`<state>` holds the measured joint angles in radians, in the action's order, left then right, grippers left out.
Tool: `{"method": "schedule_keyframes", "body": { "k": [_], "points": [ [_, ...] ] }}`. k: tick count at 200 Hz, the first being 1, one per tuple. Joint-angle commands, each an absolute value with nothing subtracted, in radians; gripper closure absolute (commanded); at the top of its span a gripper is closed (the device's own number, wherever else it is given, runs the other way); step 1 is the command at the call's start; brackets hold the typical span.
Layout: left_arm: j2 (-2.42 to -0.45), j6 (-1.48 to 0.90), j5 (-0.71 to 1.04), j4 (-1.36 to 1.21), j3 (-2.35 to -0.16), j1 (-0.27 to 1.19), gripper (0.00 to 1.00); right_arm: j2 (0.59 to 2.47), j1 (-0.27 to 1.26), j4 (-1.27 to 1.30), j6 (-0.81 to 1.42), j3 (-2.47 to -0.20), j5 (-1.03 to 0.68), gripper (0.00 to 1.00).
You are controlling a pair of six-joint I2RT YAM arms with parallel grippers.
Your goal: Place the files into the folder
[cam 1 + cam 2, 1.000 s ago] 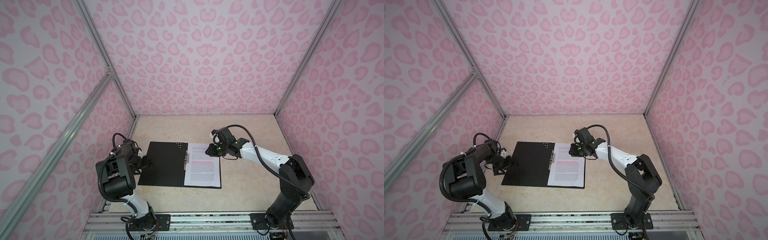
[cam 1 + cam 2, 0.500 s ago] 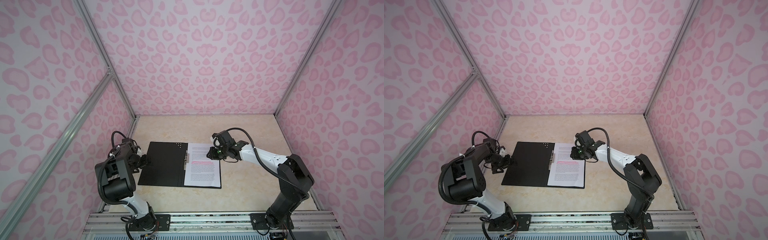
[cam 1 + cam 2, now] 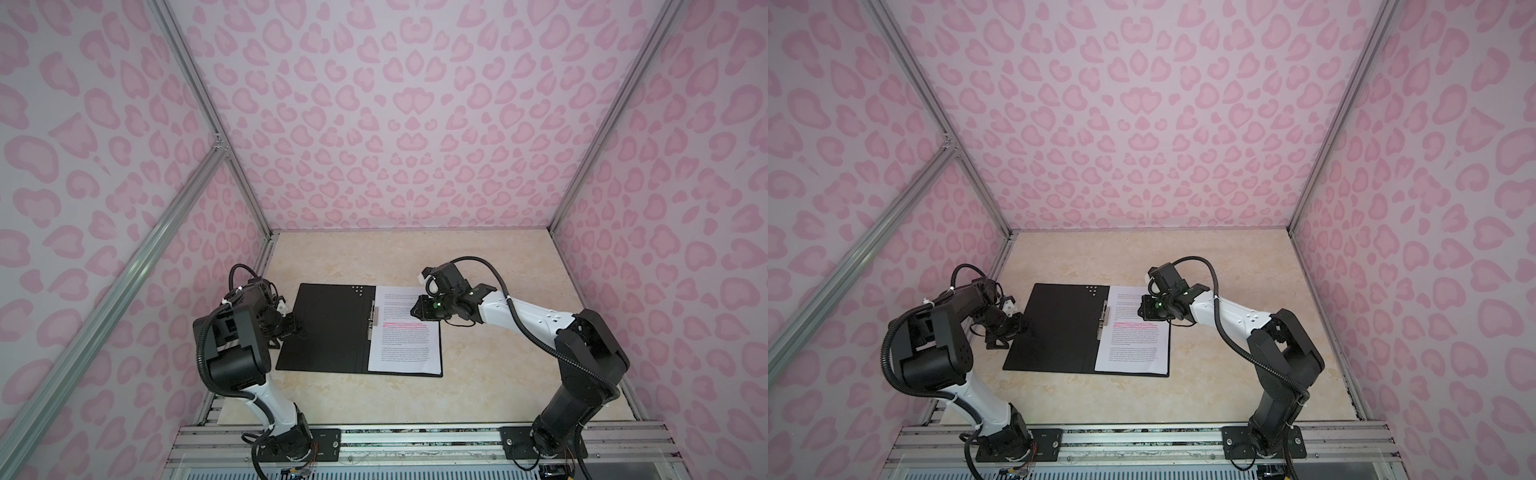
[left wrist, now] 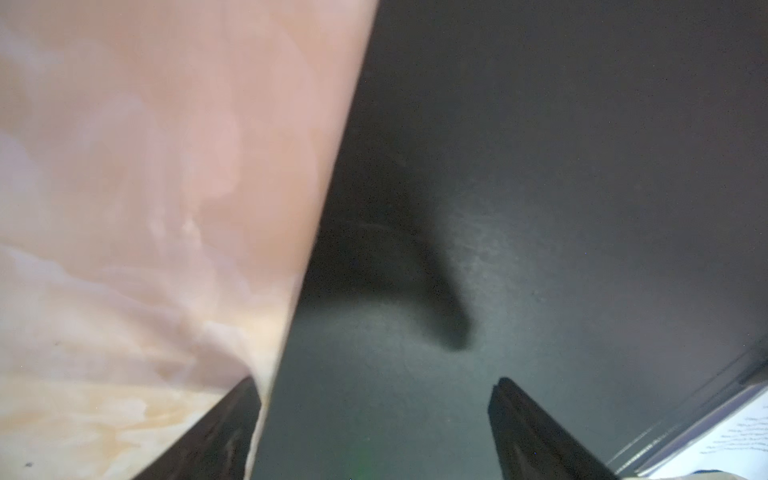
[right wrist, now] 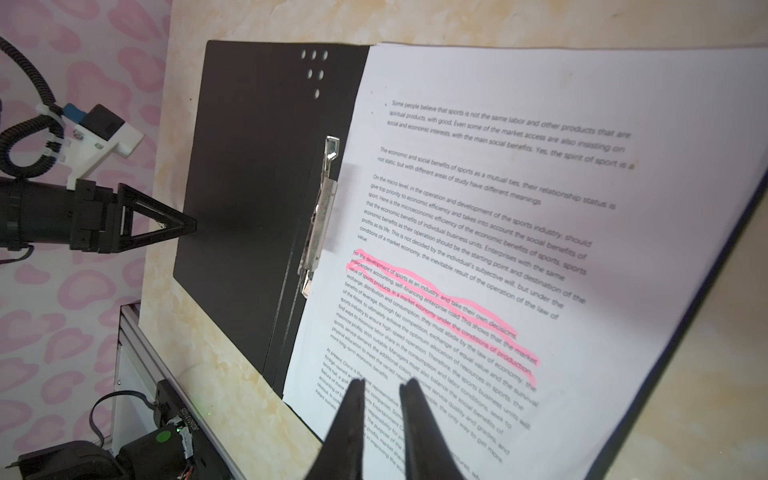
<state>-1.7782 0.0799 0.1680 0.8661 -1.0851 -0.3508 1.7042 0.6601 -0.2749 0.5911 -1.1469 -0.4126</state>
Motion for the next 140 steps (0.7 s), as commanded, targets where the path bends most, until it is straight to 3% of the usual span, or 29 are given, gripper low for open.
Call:
{"method": "schedule_keyframes", "body": {
  "k": [1, 140],
  "points": [
    [-1.805, 0.097, 0.219, 0.93, -1.084, -0.349, 0.13, 1.698, 0.661, -0.242, 0.597, -1.13, -0.417, 0.8],
    [-1.842, 0.102, 0.327, 0.983, -1.129, -0.255, 0.18, 1.708, 0.661, -0.239, 0.589, -1.124, -0.425, 0.8]
  ]
}}
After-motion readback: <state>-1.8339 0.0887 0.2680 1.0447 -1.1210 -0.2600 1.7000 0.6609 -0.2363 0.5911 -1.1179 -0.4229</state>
